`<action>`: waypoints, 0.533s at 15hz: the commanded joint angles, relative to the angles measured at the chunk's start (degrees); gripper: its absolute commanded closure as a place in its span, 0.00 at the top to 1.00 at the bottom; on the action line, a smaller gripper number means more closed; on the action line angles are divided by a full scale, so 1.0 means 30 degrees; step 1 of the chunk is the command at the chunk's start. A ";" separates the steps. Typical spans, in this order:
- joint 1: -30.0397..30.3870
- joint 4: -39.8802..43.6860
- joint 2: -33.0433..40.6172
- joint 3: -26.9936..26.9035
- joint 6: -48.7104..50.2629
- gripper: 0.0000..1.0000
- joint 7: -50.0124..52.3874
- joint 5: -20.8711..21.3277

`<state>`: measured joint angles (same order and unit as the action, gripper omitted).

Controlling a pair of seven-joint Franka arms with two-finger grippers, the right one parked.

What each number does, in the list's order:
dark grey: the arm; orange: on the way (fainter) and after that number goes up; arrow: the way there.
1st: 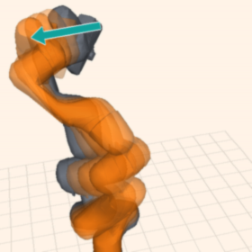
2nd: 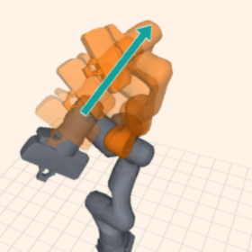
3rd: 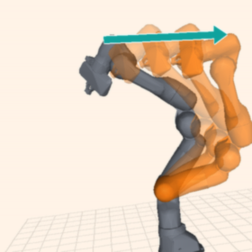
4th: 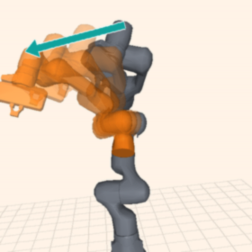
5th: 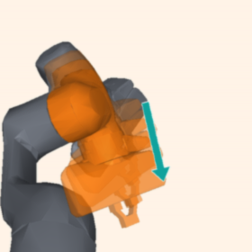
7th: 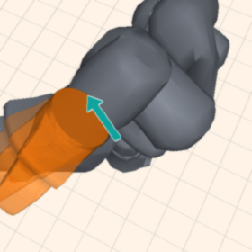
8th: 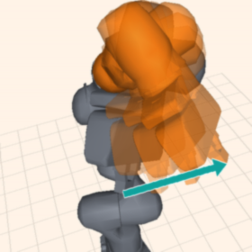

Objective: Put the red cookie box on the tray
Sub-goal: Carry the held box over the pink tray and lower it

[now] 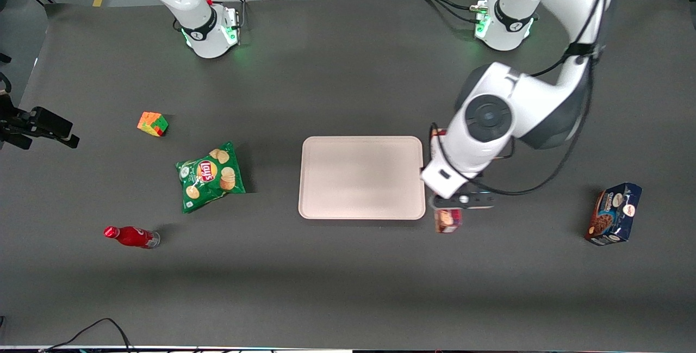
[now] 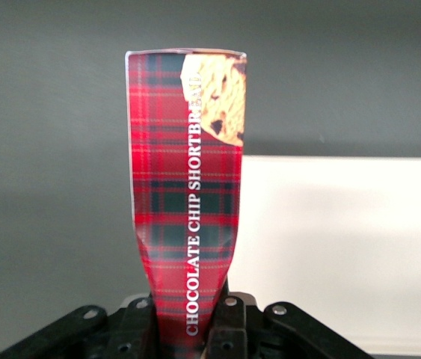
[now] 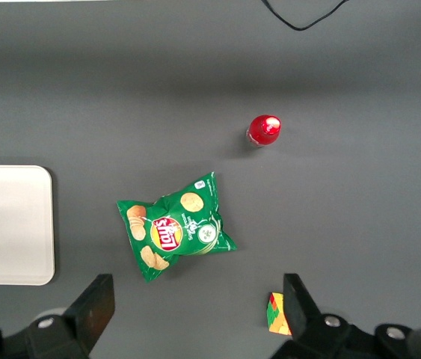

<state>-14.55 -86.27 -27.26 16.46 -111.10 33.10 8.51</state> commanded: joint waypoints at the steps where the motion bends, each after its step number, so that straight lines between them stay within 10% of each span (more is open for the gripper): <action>1: -0.0542 0.0897 -0.1402 0.0226 0.0473 0.11 0.0156 0.0240; 8: -0.1449 -0.2792 -0.1813 0.0226 -0.4531 0.15 0.2648 0.0357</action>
<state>-17.73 -90.08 -33.79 17.49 -120.07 38.60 8.52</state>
